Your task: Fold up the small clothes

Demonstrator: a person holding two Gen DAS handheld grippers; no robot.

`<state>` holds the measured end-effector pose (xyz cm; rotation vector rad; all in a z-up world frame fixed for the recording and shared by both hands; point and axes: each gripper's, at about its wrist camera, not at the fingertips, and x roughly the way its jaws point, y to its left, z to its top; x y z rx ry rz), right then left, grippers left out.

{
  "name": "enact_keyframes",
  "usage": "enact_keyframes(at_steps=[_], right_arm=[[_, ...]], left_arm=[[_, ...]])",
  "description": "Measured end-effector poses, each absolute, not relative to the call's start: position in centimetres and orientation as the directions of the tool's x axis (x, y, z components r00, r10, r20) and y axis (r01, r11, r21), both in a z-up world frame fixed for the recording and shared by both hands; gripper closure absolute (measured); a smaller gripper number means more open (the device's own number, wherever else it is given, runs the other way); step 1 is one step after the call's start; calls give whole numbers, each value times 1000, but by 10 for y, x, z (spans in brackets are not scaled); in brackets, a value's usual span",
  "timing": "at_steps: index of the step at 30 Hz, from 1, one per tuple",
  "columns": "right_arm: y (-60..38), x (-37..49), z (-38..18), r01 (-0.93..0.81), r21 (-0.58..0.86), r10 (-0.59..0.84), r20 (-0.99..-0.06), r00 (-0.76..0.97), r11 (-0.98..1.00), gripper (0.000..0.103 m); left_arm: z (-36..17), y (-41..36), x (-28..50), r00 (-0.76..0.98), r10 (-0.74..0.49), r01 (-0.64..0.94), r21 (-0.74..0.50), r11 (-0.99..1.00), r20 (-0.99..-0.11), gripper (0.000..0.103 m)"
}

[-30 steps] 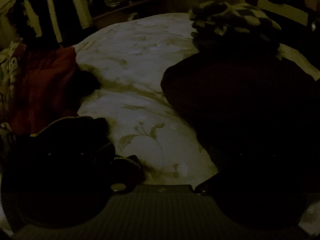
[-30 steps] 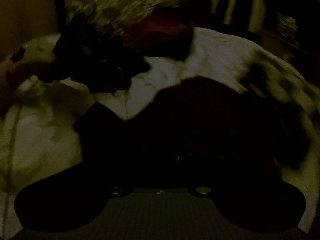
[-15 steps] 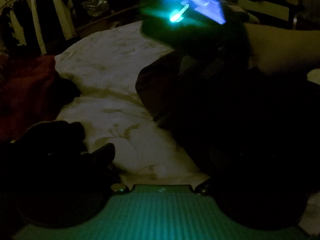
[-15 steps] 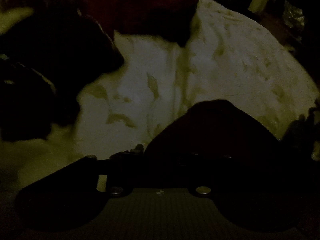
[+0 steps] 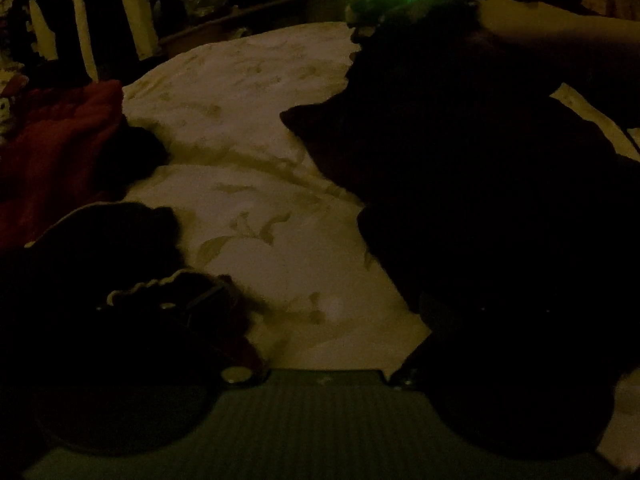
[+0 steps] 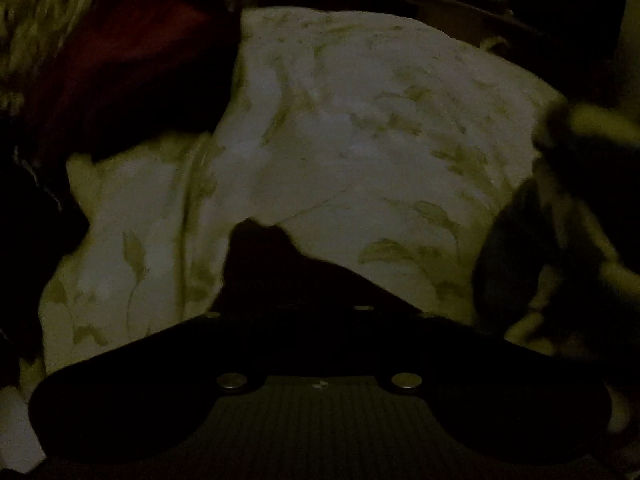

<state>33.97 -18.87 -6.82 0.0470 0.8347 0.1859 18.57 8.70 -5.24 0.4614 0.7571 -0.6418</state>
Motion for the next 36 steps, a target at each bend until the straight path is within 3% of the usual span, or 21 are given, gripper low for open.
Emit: enact_keyframes(at_steps=[2, 4, 12, 17, 20, 23, 24, 25, 26, 27, 28, 29, 32, 36], right_arm=[[-204, 320, -62, -130, 197, 232, -685, 690, 972, 55], [-207, 295, -51, -173, 223, 279, -657, 700, 959, 37], [-240, 86, -5, -411, 270, 477, -671, 567, 870, 37], [-260, -31, -3, -342, 282, 432, -729, 530, 896, 33], [-257, -48, -18, -300, 341, 452, -731, 512, 891, 32], [-238, -66, -22, -345, 236, 406, -693, 595, 908, 31], [-229, -68, -24, -381, 169, 385, -693, 610, 909, 26], [-224, -70, -23, -399, 119, 358, -712, 604, 909, 16], [-217, -65, -29, -376, 70, 301, -740, 602, 924, 16], [-218, -62, -31, -335, 54, 262, -742, 618, 941, 17], [-223, -59, -34, -292, 88, 259, -737, 624, 952, 16], [-232, -58, -36, -250, 151, 277, -738, 616, 956, 15], [-254, -58, -44, -137, 251, 282, -757, 589, 958, 13], [-238, -55, -54, -252, 98, 237, -756, 610, 963, 12]], left_arm=[[-48, 91, 182, 548, -370, 681, 144, 718, -750, 0], [-40, 96, 176, 529, -394, 692, 114, 712, -751, 0], [-3, 110, 129, 463, -426, 765, 107, 635, -778, 0], [-21, 103, 112, 355, -426, 793, 27, 608, -832, 1], [-34, 97, 111, 344, -413, 777, 9, 629, -843, 1], [-43, 92, 110, 320, -418, 778, -16, 629, -850, 1], [-48, 89, 110, 306, -423, 782, -28, 622, -853, 3], [-53, 85, 112, 289, -424, 783, -43, 620, -858, 11], [-57, 82, 114, 275, -427, 783, -57, 619, -861, 23], [-61, 79, 114, 257, -436, 785, -76, 614, -862, 27], [-65, 77, 115, 241, -443, 788, -92, 608, -864, 42], [-69, 76, 116, 230, -442, 788, -100, 608, -867, 62], [-79, 75, 117, 185, -472, 785, -159, 598, -862, 88], [-79, 77, 117, 171, -499, 780, -193, 595, -850, 96]])
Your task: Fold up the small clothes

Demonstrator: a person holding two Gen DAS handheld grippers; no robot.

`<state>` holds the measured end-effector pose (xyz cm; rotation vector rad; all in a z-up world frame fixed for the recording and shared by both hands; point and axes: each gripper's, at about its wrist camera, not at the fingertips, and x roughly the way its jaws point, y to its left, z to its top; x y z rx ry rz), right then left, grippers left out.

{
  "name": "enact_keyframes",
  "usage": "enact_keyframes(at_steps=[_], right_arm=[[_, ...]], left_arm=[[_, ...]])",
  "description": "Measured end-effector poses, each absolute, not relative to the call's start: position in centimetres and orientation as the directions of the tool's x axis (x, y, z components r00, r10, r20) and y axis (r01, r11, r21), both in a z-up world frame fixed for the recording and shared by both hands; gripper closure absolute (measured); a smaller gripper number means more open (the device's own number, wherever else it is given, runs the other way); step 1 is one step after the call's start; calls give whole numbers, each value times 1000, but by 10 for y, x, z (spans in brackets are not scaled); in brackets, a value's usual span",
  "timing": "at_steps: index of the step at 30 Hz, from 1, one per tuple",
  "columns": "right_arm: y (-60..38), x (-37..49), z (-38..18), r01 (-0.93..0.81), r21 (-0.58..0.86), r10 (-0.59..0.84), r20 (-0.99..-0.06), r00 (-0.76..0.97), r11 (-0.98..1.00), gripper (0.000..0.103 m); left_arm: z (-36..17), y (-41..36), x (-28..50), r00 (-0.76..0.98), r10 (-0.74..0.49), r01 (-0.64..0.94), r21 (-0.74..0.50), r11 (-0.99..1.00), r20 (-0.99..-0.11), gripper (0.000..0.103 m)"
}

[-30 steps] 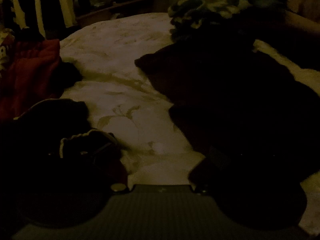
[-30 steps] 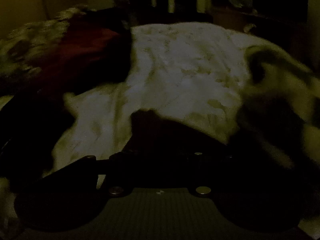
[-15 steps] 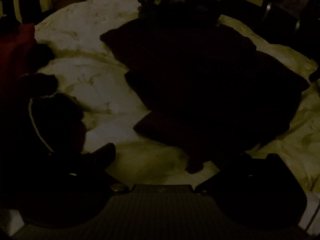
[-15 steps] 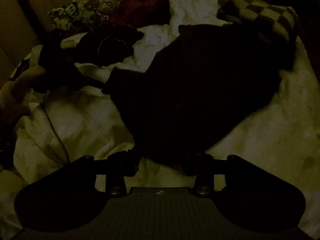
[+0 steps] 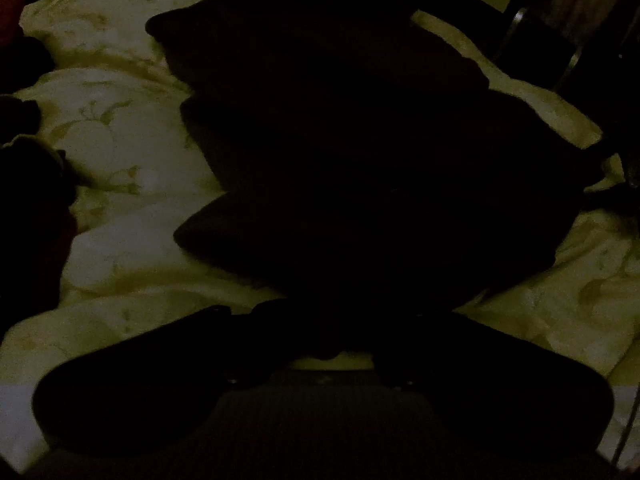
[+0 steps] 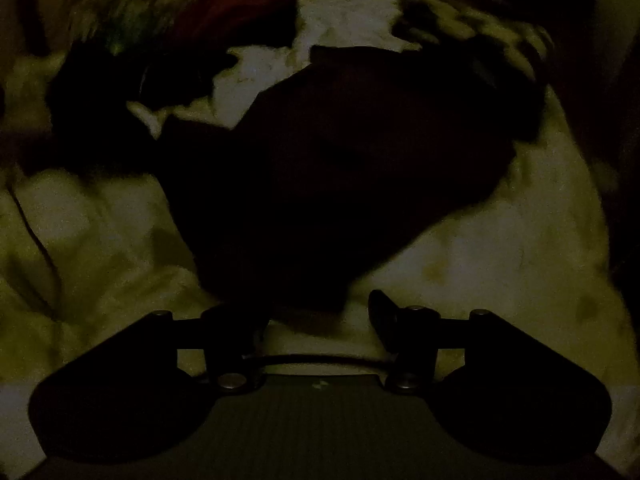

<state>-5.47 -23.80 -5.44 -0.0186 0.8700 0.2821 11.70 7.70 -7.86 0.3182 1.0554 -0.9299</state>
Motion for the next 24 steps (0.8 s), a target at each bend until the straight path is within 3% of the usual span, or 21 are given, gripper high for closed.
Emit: enact_keyframes(at_steps=[2, 3, 4, 6, 8, 12, 15, 19, 21, 24], right_arm=[[-231, -46, -60, -323, 89, 278, -744, 607, 942, 21], [-227, -43, -61, -364, 91, 314, -719, 620, 927, 48], [-223, -41, -61, -388, 95, 334, -716, 613, 917, 87], [-218, -34, -58, -382, 108, 330, -741, 585, 918, 89], [-230, -35, -42, -359, 274, 440, -709, 552, 892, 89], [-271, -49, -5, -231, 645, 652, -551, 521, 729, 89], [-298, -62, 5, -115, 820, 736, -429, 524, 560, 89], [-292, -77, -6, -66, 794, 702, -492, 515, 604, 88], [-283, -78, -23, -44, 762, 681, -549, 485, 646, 87], [-277, -79, -52, -17, 823, 729, -494, 474, 568, 94]], left_arm=[[-71, 83, 118, 163, -533, 769, -231, 596, -830, 99], [-64, 88, 118, 170, -551, 762, -246, 599, -817, 99], [-57, 92, 117, 176, -560, 761, -249, 599, -810, 99], [-38, 102, 113, 192, -578, 761, -252, 598, -793, 99], [-15, 111, 108, 197, -607, 777, -254, 576, -770, 99], [35, 132, 90, 220, -619, 802, -223, 555, -754, 99], [54, 149, 79, 169, -667, 793, -302, 529, -726, 99], [27, 160, 67, 153, -592, 774, -276, 569, -791, 99], [-4, 164, 67, 104, -574, 740, -323, 590, -812, 99], [-29, 168, 73, 99, -572, 702, -350, 620, -814, 99]])
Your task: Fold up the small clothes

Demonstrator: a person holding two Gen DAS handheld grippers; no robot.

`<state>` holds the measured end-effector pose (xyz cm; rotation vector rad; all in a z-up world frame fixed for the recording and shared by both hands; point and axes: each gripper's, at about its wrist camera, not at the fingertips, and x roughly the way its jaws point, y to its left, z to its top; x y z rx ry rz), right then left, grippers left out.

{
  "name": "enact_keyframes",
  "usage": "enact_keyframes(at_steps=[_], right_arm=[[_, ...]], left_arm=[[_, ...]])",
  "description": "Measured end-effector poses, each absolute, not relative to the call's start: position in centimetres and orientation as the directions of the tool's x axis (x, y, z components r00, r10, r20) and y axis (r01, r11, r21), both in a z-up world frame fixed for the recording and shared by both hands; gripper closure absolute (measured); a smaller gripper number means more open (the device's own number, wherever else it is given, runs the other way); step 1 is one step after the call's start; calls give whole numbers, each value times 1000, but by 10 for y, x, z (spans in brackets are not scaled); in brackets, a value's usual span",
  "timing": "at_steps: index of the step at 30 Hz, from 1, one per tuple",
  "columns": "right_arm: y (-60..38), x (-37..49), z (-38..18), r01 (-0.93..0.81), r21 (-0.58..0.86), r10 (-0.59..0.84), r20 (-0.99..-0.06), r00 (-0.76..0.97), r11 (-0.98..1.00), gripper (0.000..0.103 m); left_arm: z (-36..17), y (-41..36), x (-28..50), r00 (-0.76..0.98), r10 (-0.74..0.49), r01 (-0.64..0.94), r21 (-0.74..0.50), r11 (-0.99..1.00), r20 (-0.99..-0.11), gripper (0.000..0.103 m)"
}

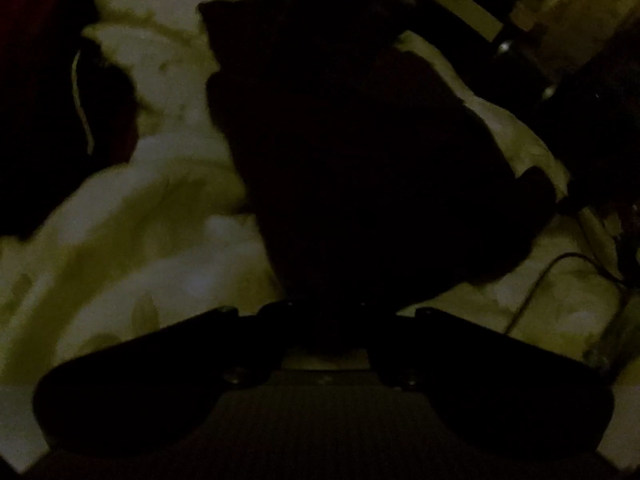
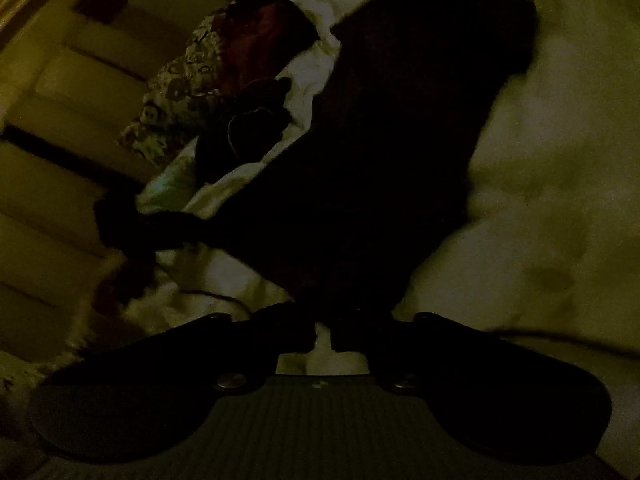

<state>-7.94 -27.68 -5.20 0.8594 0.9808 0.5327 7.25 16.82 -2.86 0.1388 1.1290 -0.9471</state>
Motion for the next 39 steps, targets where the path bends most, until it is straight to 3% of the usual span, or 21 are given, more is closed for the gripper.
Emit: enact_keyframes(at_steps=[2, 3, 4, 5, 6, 7, 8, 9, 11, 13, 15, 16, 17, 19, 20, 25, 33, 39], right_arm=[[-281, -76, -61, -17, 842, 740, -464, 487, 539, 85], [-287, -77, -61, 7, 839, 723, -472, 504, 544, 67], [-292, -79, -57, 32, 819, 691, -503, 519, 573, 43], [-296, -80, -50, 39, 782, 652, -545, 528, 622, 26], [-299, -84, -43, 12, 743, 627, -573, 528, 669, 0], [-294, -85, -36, -47, 689, 601, -594, 534, 723, 0], [-289, -88, -30, -87, 635, 570, -613, 547, 767, 0], [-282, -87, -26, -118, 585, 544, -635, 548, 803, 0], [-273, -85, -24, -207, 560, 572, -623, 534, 803, 0], [-258, -80, -22, -316, 508, 595, -622, 509, 801, 0], [-242, -71, -30, -361, 420, 552, -680, 483, 833, 0], [-234, -65, -37, -369, 407, 545, -704, 456, 835, 7], [-230, -60, -43, -372, 426, 560, -706, 433, 825, 16], [-232, -55, -53, -358, 514, 626, -665, 407, 779, 85], [-230, -53, -56, -339, 552, 648, -652, 393, 762, 92], [-233, -70, -43, -307, 607, 677, -611, 410, 733, 93], [-229, -72, -30, -285, 681, 724, -537, 433, 675, 93], [-236, -67, -33, -267, 715, 741, -502, 447, 646, 93]], left_arm=[[-25, 169, 76, 119, -594, 697, -359, 621, -795, 98], [-20, 167, 76, 128, -599, 702, -355, 617, -790, 97], [-16, 165, 76, 137, -605, 709, -349, 613, -784, 92], [-13, 163, 76, 145, -604, 711, -342, 614, -784, 78], [-11, 160, 77, 151, -598, 718, -329, 614, -787, 69], [-11, 158, 77, 154, -594, 726, -318, 610, -789, 48], [-12, 157, 77, 158, -588, 731, -306, 610, -793, 36], [-13, 154, 76, 167, -577, 737, -288, 612, -800, 31], [-13, 149, 70, 179, -565, 756, -254, 603, -805, 12], [-14, 146, 65, 198, -548, 776, -212, 595, -813, 7], [-19, 144, 64, 194, -547, 783, -208, 587, -815, 12], [-21, 143, 64, 183, -555, 780, -224, 585, -812, 31], [-23, 143, 65, 168, -570, 774, -250, 582, -805, 63], [-27, 145, 69, 147, -585, 750, -296, 591, -797, 94], [-29, 146, 69, 143, -583, 746, -301, 594, -800, 94], [-26, 148, 65, 156, -553, 751, -265, 604, -819, 95], [-9, 122, 48, 266, -423, 810, -37, 585, -866, 96], [0, 119, 52, 265, -436, 809, -48, 586, -860, 96]])
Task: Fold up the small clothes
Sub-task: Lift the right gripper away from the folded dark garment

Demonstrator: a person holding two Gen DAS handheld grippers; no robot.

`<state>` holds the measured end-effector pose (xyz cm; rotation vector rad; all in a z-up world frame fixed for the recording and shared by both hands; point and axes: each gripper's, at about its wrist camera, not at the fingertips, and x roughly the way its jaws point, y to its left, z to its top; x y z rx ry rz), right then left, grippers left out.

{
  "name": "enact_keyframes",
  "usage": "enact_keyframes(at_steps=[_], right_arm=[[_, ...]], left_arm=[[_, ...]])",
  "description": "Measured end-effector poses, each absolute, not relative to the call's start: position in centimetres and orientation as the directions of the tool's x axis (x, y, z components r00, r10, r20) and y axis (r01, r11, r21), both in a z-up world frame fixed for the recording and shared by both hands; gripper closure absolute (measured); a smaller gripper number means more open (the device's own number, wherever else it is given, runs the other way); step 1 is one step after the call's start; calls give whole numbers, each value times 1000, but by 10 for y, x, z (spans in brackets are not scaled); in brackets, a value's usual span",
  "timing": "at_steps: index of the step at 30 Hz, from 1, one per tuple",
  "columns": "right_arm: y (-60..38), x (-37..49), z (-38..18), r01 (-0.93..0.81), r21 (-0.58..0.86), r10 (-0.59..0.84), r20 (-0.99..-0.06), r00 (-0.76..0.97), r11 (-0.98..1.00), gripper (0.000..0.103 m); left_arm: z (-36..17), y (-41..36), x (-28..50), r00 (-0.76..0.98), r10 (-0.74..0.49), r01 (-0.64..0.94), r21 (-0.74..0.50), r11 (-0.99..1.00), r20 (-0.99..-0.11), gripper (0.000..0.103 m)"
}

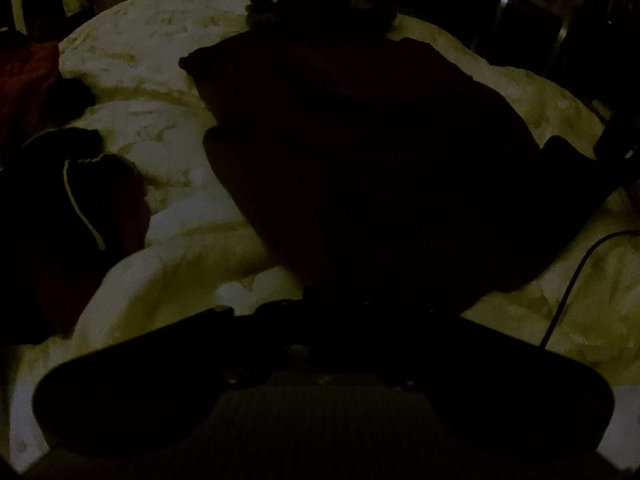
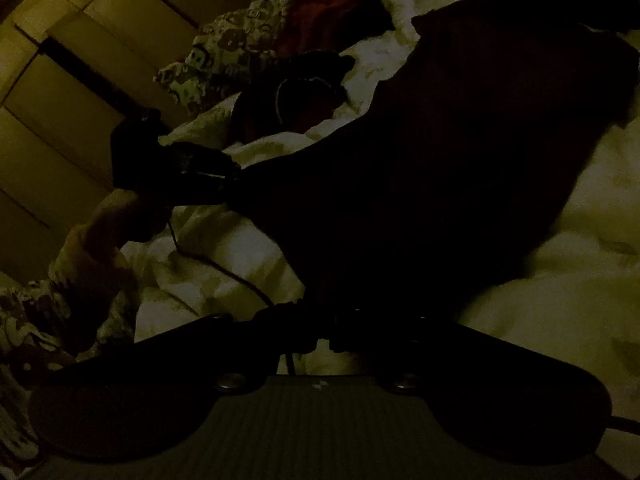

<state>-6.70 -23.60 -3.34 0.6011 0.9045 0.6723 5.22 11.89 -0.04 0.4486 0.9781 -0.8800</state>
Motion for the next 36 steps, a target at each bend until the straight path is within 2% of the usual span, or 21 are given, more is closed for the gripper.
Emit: enact_keyframes(at_steps=[5, 8, 12, 21, 28, 30, 33, 36], right_arm=[[-255, -58, -43, -200, 802, 773, -424, 472, 563, 93], [-265, -52, -45, -175, 810, 761, -420, 494, 560, 93], [-289, -34, -47, -126, 850, 752, -372, 544, 512, 93], [-383, 42, -55, 40, 919, 613, -294, 733, 393, 93], [-437, 120, -76, 181, 873, 437, -394, 808, 452, 94], [-450, 135, -86, 190, 871, 414, -394, 821, 453, 94], [-464, 152, -102, 239, 861, 387, -429, 816, 450, 93], [-462, 161, -106, 224, 805, 356, -468, 809, 549, 90]], left_arm=[[2, 117, 68, 259, -455, 799, -76, 597, -852, 96], [5, 114, 83, 246, -485, 787, -119, 606, -840, 96], [6, 103, 110, 295, -468, 771, -83, 632, -833, 96], [23, 56, 236, 361, -535, 677, -179, 713, -764, 96], [-4, -21, 341, 384, -503, 604, -202, 771, -774, 96], [-13, -38, 362, 376, -499, 594, -210, 776, -781, 96], [-27, -48, 389, 400, -470, 547, -206, 811, -787, 94], [-42, -44, 407, 406, -495, 492, -273, 827, -768, 94]])
